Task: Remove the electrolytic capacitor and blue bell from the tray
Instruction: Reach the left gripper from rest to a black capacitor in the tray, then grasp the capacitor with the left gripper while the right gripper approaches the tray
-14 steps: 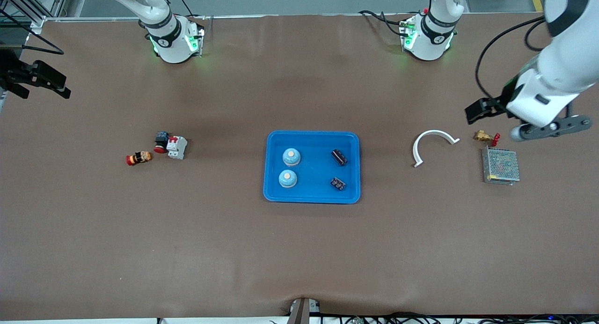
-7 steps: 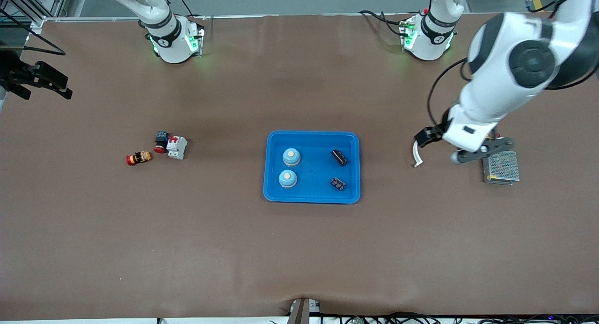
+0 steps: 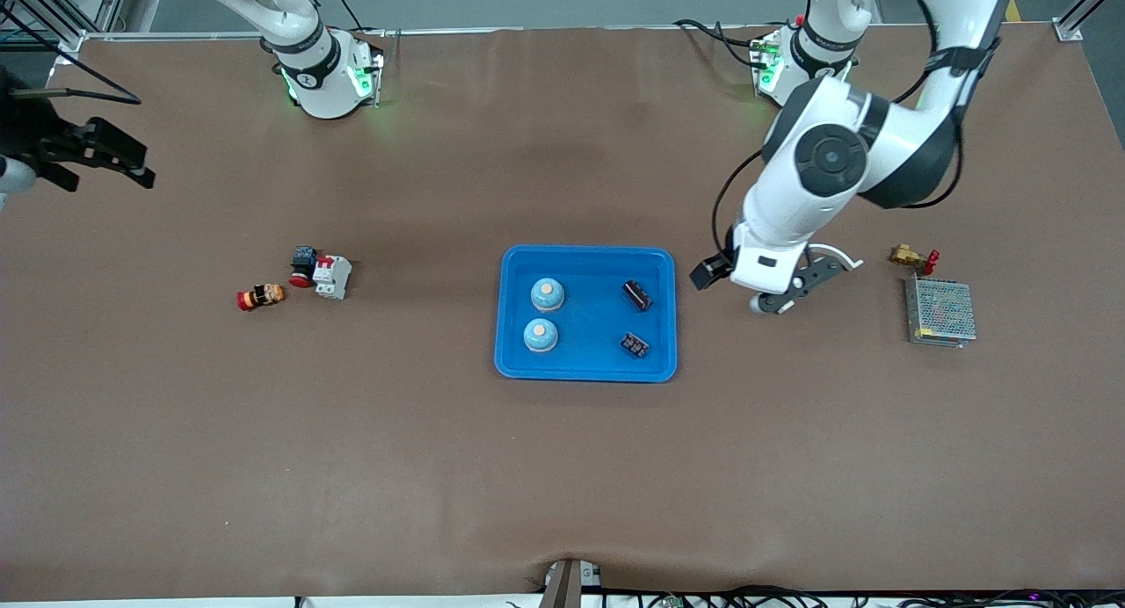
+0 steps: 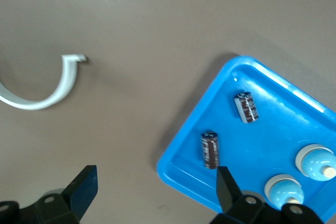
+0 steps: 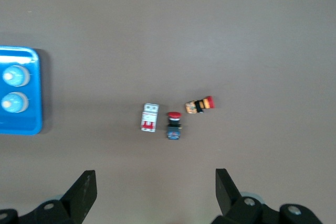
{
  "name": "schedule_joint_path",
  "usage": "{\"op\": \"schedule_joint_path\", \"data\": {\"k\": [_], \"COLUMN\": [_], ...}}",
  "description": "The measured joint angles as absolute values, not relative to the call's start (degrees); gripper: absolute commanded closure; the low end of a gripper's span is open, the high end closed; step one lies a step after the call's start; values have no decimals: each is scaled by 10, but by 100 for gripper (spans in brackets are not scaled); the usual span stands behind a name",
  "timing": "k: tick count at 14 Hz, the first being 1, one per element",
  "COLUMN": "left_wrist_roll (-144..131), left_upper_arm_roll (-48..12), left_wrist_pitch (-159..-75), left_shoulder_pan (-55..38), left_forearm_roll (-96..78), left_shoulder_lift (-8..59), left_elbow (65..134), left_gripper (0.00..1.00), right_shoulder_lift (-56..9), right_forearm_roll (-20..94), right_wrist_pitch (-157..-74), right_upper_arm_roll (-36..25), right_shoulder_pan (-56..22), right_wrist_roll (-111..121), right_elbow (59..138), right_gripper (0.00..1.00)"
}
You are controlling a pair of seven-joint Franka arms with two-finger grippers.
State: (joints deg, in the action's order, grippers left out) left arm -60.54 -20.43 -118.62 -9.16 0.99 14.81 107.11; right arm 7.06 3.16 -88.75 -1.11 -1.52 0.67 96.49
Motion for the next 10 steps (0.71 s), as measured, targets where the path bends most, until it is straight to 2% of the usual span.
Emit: {"op": "schedule_joint_path", "data": {"k": [5, 10], "left_wrist_roll": [-739, -842], "left_upper_arm_roll": [-206, -206], "left_wrist_pitch": [-1281, -1353], "left_shoulder_pan": [-147, -172], "left_forearm_roll": [47, 103], "left_shoulder_lift": [215, 279], "left_elbow": [1088, 1089], "left_gripper": [19, 29], "right_shoulder_lift": [66, 34], "right_forearm_roll": [43, 43], "right_wrist_pitch": [-902, -931], "right_upper_arm_roll": [-5, -3], "right_shoulder_pan": [-107, -190], "right_wrist_roll": [-125, -231], "right_elbow": [965, 965], "right_gripper": [0, 0]}}
